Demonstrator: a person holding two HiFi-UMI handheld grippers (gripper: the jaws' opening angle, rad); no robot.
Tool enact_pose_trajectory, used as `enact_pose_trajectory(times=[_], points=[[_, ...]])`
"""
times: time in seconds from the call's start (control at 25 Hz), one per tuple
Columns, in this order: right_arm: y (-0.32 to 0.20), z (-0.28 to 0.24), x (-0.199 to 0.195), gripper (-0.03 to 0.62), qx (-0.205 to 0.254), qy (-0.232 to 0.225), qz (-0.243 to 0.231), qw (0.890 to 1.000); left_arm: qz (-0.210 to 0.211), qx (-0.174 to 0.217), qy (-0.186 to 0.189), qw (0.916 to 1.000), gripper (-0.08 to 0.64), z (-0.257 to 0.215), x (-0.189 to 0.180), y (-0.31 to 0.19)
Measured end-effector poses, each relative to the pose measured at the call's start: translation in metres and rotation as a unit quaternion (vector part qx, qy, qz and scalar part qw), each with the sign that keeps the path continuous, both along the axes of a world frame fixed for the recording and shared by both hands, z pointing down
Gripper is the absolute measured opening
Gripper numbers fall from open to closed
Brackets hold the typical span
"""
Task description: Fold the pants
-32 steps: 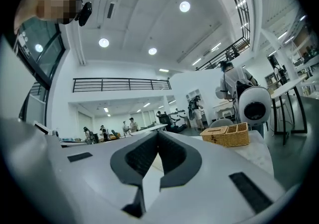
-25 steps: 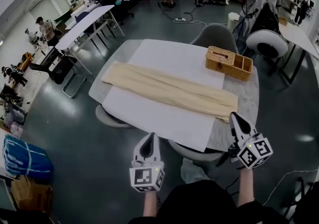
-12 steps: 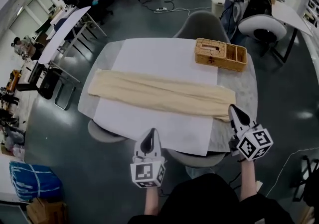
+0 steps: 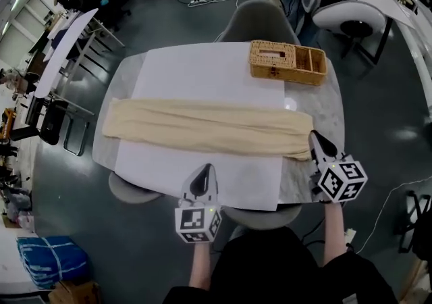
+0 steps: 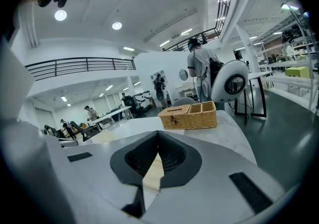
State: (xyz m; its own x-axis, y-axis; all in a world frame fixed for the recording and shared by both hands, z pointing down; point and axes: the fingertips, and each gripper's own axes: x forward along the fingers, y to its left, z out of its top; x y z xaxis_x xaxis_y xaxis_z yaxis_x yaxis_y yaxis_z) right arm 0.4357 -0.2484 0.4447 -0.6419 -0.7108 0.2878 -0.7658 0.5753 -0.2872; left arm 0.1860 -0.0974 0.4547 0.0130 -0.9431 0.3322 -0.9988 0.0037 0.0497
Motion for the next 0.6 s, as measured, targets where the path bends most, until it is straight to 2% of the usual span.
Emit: enact_pose_trajectory(times=[0.28,0.48,0.6], points=[[-0.022,0.037,0.023,0.014,-0.055,0.035,0.031,0.997,0.06,-0.03,0.011,0.9977,0.014,0.023,0.021,-0.032],[-0.023,0.074,0.031,0.015,-0.111,0.048,0.048,0.992,0.106,-0.045,0.017,0.9931,0.014,0.038,0.032,-0.054],[-0.029,0.097,0.032,0.016,-0.133,0.072,0.053,0.987,0.128,-0.056,0.022,0.99,0.014,0.048,0.036,-0.067]])
